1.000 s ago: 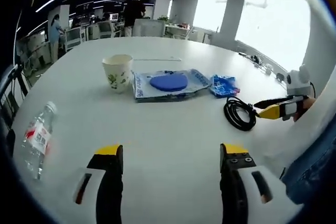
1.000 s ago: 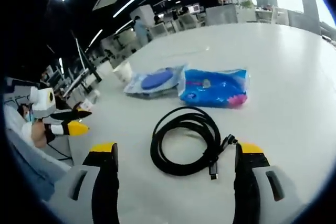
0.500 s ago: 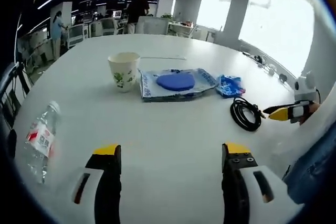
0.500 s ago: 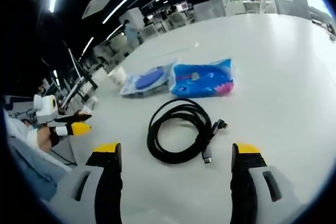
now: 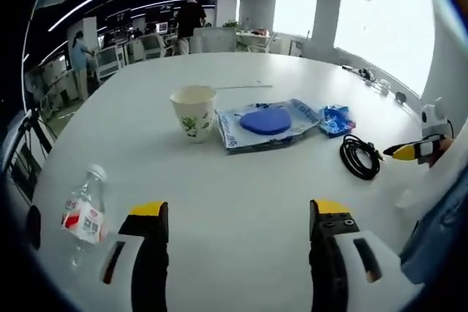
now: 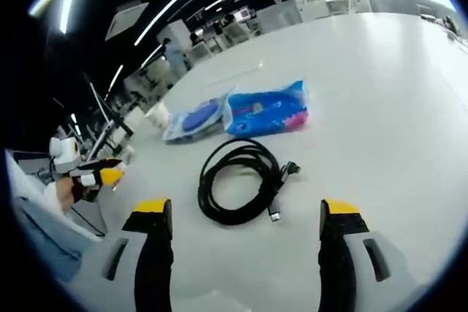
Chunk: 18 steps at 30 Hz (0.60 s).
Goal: Arrange the tabletop items into an orderly group along one side of the table until the central work area is clear of visible clutter.
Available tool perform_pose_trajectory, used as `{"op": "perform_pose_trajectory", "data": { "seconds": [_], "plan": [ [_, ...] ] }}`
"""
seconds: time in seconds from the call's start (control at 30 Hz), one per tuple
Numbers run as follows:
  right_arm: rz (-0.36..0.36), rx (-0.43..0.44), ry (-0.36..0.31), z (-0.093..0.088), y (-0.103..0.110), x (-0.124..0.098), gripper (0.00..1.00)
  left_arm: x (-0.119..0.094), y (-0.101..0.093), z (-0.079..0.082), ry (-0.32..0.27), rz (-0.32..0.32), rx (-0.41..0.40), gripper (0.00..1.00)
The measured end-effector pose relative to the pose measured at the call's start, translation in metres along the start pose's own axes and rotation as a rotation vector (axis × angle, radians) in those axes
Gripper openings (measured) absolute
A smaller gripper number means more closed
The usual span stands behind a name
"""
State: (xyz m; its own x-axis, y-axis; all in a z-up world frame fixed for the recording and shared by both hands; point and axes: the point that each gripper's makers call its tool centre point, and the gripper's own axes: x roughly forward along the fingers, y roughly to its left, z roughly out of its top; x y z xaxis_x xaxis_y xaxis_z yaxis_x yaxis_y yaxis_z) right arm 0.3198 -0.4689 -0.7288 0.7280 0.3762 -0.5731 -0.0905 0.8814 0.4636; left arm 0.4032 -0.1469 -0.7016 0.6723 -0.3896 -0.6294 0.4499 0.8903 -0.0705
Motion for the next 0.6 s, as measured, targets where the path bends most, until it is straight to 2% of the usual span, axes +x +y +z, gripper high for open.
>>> {"op": "perform_pose_trajectory", "data": {
  "seconds": [0.2, 0.4, 0.6],
  "plan": [
    [0.000, 0.000, 0.036, -0.013, 0.004, -0.002, 0.80, -0.004, 0.031, 0.002, -0.014, 0.057, -0.033, 0.81],
    [-0.016, 0.035, 0.026, -0.012, -0.002, -0.006, 0.80, -0.009, 0.068, 0.001, -0.012, 0.114, -0.044, 0.80],
    [-0.023, 0.036, 0.043, -0.014, 0.001, -0.004, 0.79, -0.012, 0.110, 0.012, -0.020, 0.182, -0.046, 0.78]
  ]
}}
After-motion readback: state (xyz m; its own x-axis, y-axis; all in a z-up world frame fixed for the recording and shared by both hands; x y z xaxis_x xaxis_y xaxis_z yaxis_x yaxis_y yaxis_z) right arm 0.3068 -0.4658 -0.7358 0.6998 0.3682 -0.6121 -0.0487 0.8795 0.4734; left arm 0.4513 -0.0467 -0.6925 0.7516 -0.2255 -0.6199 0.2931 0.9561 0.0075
